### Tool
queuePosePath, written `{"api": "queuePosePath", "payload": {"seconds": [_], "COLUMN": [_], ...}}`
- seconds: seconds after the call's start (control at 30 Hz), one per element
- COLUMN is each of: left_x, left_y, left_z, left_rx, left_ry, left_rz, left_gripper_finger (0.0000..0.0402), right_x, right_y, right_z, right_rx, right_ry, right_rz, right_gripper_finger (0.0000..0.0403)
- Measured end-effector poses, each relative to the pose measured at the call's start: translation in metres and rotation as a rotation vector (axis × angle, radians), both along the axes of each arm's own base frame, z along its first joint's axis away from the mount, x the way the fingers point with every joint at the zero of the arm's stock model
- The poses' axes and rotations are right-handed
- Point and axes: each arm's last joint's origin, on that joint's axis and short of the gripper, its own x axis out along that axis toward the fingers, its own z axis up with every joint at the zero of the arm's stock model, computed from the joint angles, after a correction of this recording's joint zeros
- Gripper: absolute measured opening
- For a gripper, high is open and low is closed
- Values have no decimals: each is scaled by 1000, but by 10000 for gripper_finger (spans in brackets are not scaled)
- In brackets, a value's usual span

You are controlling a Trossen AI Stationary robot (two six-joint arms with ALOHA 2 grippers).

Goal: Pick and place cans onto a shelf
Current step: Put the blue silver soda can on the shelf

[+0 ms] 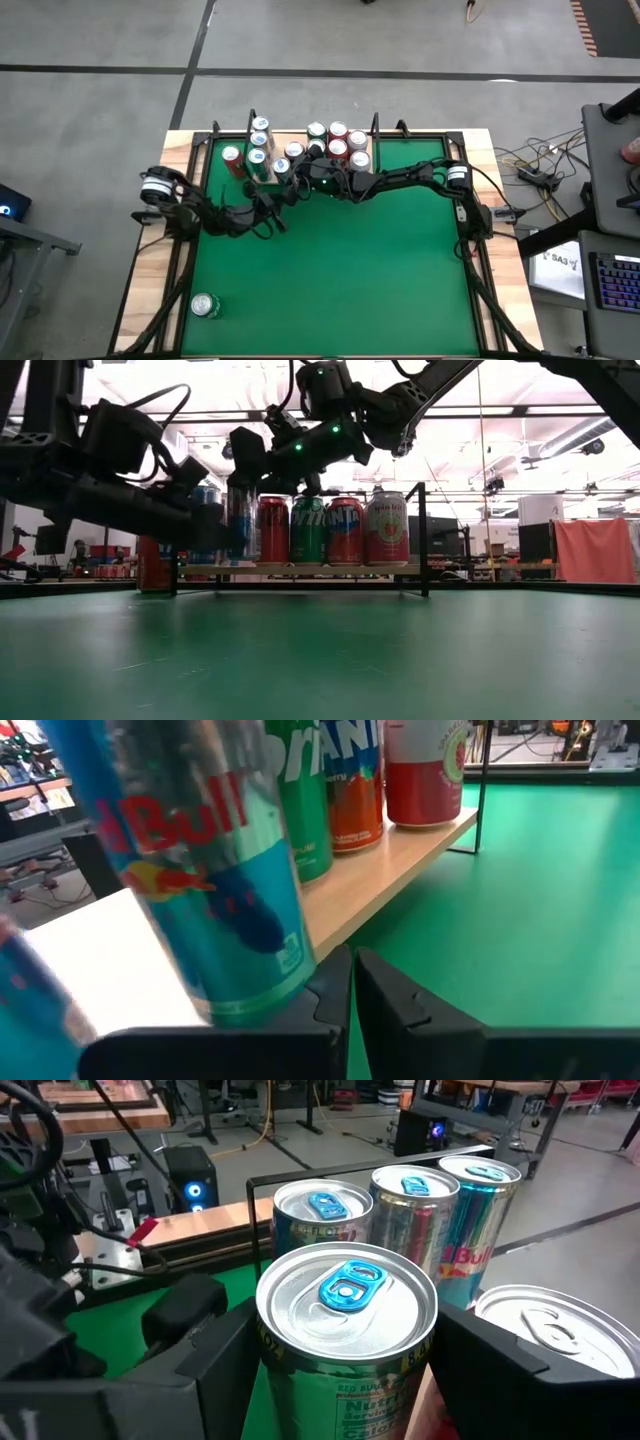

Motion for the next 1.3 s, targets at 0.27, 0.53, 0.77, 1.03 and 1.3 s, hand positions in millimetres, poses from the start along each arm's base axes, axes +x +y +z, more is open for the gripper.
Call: {"api": "queuePosePath", "payload": {"seconds": [0.27,0.53,0.77,1.03,1.3], "left_x": [11,12,12,12,12], "left_y": [1,4,7,9,10], "left_z": [-3,-3,-3,-3,-3], "left_rx": [7,12,12,14,16], "left_ry": [-15,-16,-15,-17,-20], "left_rz": [37,74,87,106,116], "left_gripper_finger": [0,0,0,0,0], "right_x": [-1,-1,-1,-1,-1], "right_y": [-2,-2,-2,-2,-2], "right_z": [-1,-2,-4,-4,-5], "right_rx": [0,9,25,35,34], "right_ry": [9,19,29,29,32], "right_rz": [-4,-5,-9,-11,-11], "right_gripper_finger": [247,247,247,247,250]}}
